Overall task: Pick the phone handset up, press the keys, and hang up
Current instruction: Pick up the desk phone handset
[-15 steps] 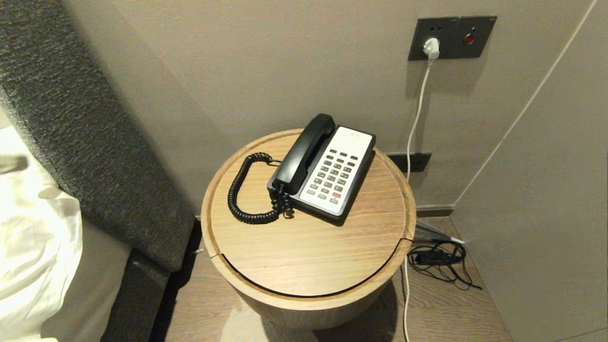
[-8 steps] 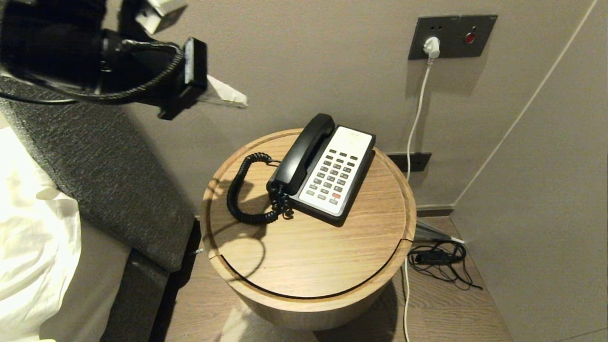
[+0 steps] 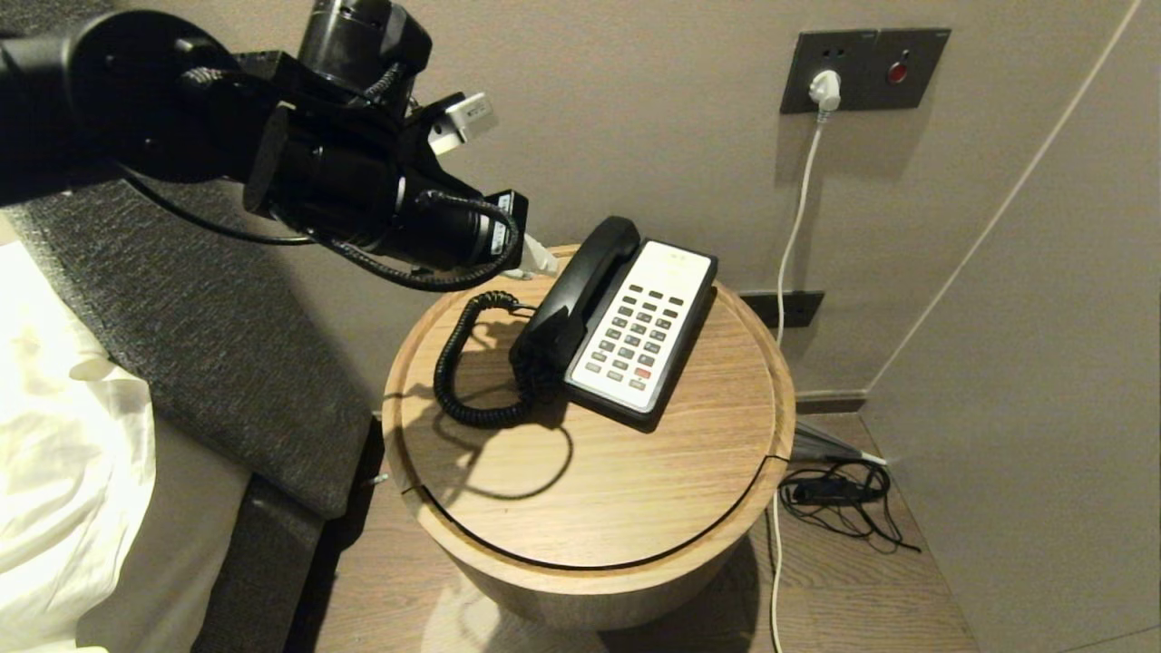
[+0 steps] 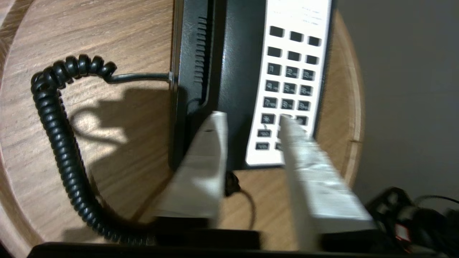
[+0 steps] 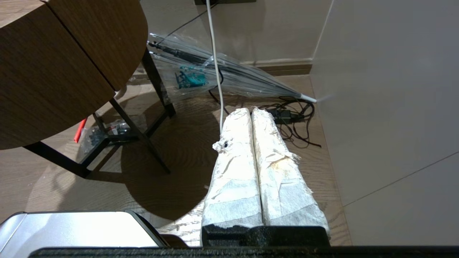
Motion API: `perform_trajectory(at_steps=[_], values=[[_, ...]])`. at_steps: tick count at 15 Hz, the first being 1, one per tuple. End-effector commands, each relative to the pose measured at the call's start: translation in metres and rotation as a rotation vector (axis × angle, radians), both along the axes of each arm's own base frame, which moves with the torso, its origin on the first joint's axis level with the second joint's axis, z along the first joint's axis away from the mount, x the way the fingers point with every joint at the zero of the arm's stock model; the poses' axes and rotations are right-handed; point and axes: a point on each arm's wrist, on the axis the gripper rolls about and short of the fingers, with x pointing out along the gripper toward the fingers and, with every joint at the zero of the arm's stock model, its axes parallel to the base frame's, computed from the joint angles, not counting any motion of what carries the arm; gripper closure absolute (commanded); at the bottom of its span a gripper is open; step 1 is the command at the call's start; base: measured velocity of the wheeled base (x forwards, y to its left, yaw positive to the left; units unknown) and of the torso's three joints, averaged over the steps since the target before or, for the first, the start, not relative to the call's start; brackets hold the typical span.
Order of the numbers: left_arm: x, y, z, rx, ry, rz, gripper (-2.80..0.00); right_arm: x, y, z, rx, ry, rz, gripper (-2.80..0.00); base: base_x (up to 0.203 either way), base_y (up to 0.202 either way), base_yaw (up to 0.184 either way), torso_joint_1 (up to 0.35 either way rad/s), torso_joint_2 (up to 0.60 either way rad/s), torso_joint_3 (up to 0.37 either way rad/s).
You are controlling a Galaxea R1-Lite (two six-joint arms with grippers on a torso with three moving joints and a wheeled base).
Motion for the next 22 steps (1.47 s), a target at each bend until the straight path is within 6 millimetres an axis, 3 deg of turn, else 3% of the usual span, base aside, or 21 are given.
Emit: perform_trajectory(at_steps=[1,11,22], values=[[0.003,-0.011,-0.005,0.012,-0.008,-0.005,-2.80,0.000,0.000,0.000,0.000,0.001,0.000,0.00,0.000,0.000,0.000,0.000,0.00,0.000],[0.015,-0.046,-0.021,0.164,-0.206,0.044,-2.80,0.000,0.000,0.000,0.000,0.001,0.000,0.00,0.000,0.000,0.000,0.000,0.00,0.000],[0.029,-0.055,-0.037,0.237,-0.240,0.069,-2.80,0.000,0.000,0.000,0.000,0.001,0.000,0.00,0.000,0.000,0.000,0.000,0.00,0.000]])
